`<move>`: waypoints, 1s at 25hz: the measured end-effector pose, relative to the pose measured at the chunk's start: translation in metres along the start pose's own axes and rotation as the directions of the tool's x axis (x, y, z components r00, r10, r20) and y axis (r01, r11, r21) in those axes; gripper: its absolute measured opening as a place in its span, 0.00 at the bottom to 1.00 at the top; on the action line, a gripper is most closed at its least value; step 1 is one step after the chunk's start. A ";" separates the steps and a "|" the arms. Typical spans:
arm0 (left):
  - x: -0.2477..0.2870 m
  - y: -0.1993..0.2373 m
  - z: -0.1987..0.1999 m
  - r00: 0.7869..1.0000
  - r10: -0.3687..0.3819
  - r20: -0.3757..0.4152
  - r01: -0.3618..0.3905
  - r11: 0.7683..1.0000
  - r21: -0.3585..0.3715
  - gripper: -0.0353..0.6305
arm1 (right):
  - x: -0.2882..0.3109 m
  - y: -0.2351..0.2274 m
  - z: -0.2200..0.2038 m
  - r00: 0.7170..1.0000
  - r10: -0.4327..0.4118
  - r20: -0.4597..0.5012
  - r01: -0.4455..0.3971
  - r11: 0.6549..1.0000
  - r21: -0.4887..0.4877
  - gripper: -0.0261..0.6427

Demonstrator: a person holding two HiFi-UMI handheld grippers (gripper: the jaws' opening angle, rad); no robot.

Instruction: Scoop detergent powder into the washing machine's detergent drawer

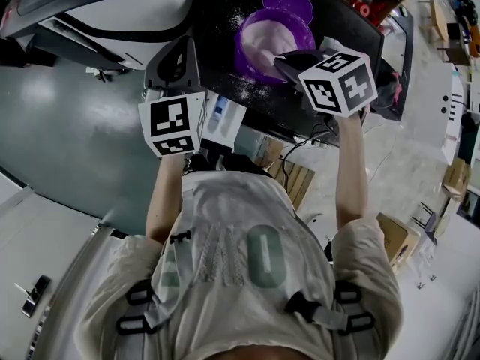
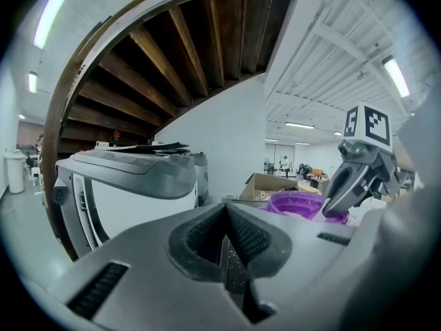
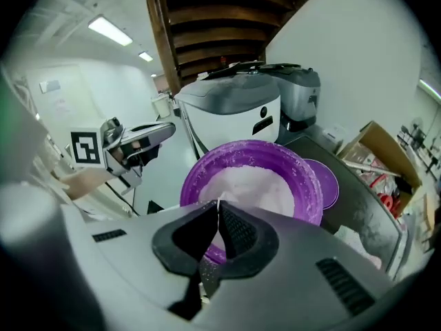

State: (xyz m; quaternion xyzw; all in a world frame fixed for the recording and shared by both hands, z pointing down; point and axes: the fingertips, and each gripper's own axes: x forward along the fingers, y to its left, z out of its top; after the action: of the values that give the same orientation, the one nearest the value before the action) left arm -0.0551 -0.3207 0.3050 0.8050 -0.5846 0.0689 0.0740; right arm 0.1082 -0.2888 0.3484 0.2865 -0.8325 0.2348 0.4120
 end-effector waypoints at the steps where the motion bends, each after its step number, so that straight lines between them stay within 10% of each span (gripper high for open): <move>1: -0.001 0.000 0.001 1.000 0.001 0.002 -0.001 1.000 0.002 0.08 | -0.001 -0.001 -0.001 1.000 0.004 0.018 -0.005 1.000 0.031 0.06; 14: -0.012 -0.006 0.005 1.000 -0.002 0.015 0.002 1.000 0.029 0.08 | -0.020 -0.009 -0.002 0.941 -0.039 0.335 -0.104 0.912 0.398 0.06; 25: -0.028 -0.020 0.005 0.999 -0.024 0.039 0.022 0.999 0.046 0.08 | -0.053 -0.002 0.006 0.731 -0.186 0.657 -0.343 0.732 0.589 0.06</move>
State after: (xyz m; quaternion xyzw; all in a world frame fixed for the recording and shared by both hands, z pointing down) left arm -0.0446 -0.2897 0.2942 0.8143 -0.5751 0.0652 0.0449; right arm 0.1331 -0.2791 0.3024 0.4424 -0.7909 0.4178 -0.0650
